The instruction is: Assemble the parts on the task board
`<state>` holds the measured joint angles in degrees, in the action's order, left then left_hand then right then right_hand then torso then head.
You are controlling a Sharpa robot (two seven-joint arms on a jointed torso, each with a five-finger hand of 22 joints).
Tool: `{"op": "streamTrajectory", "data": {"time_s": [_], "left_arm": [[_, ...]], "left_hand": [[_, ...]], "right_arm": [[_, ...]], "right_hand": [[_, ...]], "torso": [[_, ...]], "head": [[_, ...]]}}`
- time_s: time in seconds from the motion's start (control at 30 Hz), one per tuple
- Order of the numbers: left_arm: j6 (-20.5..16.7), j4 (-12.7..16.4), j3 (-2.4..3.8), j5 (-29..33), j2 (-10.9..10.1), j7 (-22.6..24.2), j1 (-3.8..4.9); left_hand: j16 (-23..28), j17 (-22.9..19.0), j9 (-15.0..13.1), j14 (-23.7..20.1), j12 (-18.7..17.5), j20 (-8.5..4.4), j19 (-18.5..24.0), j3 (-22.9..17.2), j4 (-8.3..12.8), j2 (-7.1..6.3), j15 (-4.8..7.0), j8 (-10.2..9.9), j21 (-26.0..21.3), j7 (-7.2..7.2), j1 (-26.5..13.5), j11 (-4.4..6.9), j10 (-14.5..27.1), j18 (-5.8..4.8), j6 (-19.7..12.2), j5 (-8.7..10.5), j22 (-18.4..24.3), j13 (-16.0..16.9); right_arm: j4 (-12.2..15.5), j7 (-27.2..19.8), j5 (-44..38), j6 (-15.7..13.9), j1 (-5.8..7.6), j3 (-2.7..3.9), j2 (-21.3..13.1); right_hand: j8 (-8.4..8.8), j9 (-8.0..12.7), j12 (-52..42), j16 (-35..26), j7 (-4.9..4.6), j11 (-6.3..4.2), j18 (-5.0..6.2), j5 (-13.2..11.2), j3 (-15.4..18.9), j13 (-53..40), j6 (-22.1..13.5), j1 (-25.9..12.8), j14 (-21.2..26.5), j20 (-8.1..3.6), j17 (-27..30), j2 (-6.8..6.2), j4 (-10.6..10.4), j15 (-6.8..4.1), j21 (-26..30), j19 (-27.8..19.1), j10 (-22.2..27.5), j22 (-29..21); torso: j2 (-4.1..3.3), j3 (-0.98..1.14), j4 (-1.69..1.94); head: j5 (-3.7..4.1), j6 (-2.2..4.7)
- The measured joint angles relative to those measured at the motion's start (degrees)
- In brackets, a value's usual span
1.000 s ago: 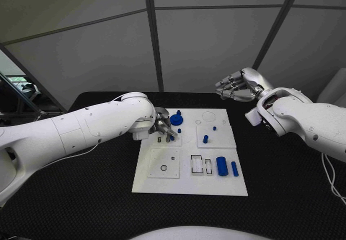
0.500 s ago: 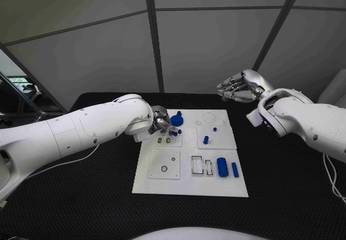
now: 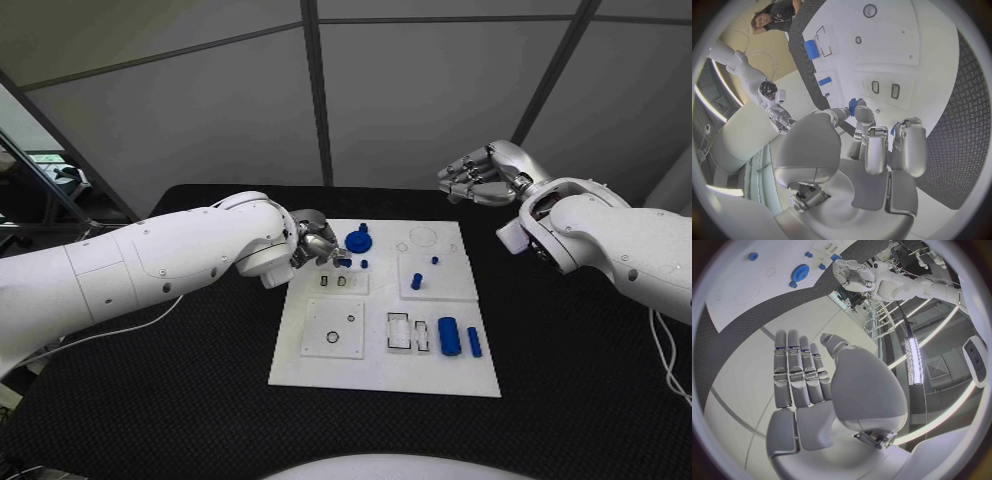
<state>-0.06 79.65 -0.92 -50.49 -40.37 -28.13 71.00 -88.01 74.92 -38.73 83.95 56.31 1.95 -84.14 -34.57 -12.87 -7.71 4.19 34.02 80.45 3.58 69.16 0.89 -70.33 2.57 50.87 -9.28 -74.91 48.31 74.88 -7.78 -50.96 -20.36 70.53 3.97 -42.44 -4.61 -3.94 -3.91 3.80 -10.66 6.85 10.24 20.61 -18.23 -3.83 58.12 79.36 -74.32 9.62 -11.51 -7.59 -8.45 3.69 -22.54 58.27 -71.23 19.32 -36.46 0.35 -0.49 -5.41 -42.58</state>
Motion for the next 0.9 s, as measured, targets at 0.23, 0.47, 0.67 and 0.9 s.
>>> {"op": "streamTrajectory", "data": {"time_s": [0.23,0.47,0.67,0.9], "left_arm": [[-2.59,2.94,-1.02,-1.48,-1.76,-0.05,-0.64],[-6.49,5.0,-1.69,-4.56,-2.59,-0.22,-2.33],[-8.5,4.92,-1.77,-6.12,-2.29,-0.51,-3.27],[-9.29,3.97,-1.79,-7.99,-1.46,-0.86,-3.6]], "left_hand": [[0.0,0.0,-0.29,0.01,0.82,0.0,0.0,-0.63,0.63,-0.49,0.01,0.41,0.0,0.01,-0.49,0.24,-0.66,0.0,0.01,0.02,0.0,0.81],[0.0,0.0,-0.58,0.01,1.56,0.0,0.0,-0.64,0.64,-0.79,0.0,0.78,0.0,0.01,-0.79,0.34,-1.19,0.0,0.01,0.07,0.0,1.67],[0.0,0.0,-0.73,0.01,1.82,0.0,0.0,-0.95,0.65,-0.79,0.0,0.83,0.0,-0.01,-0.79,0.42,-1.29,0.01,-0.01,0.11,0.0,1.52],[0.0,0.0,-1.01,0.22,2.17,-0.13,0.13,-1.5,1.2,-0.94,0.21,1.12,0.0,-0.2,-1.41,0.43,-1.67,0.01,-0.2,-0.23,0.0,1.7]], "right_arm": [[0.35,0.01,0.05,0.09,0.0,0.0,-0.11],[0.58,0.05,0.07,0.24,0.0,-0.01,-0.13],[0.53,0.15,0.09,0.41,0.0,-0.01,-0.14],[0.53,0.45,0.11,0.77,0.0,-0.01,-0.16]], "right_hand": [[0.0,0.0,0.0,0.0,0.0,0.0,0.0,0.0,-0.01,0.0,0.0,0.0,0.0,0.0,0.05,0.0,-0.03,0.0,0.0,0.0,0.0,-0.09],[0.06,0.0,0.0,0.0,-0.21,0.16,0.0,0.0,0.05,0.0,-0.21,-0.38,0.06,0.1,0.08,-0.06,-0.39,0.06,0.29,-0.1,0.16,-0.22],[0.24,0.0,0.0,0.0,-0.21,0.21,0.0,0.0,0.05,0.0,-0.21,-0.58,0.21,0.21,0.11,0.14,-0.38,0.21,0.31,-0.21,0.2,-0.29],[0.24,0.0,0.0,0.0,-0.21,0.2,0.01,0.0,0.04,0.0,-0.21,-0.58,0.2,0.21,0.24,0.15,-0.38,0.2,0.6,-0.21,0.63,-0.48]], "torso": [[0.1,0.11,0.25],[0.13,0.19,0.38],[0.13,0.15,0.38],[0.07,0.1,0.38]], "head": [[-0.2,-0.35],[-0.55,-0.45],[-0.54,-0.42],[-0.19,-0.38]]}}
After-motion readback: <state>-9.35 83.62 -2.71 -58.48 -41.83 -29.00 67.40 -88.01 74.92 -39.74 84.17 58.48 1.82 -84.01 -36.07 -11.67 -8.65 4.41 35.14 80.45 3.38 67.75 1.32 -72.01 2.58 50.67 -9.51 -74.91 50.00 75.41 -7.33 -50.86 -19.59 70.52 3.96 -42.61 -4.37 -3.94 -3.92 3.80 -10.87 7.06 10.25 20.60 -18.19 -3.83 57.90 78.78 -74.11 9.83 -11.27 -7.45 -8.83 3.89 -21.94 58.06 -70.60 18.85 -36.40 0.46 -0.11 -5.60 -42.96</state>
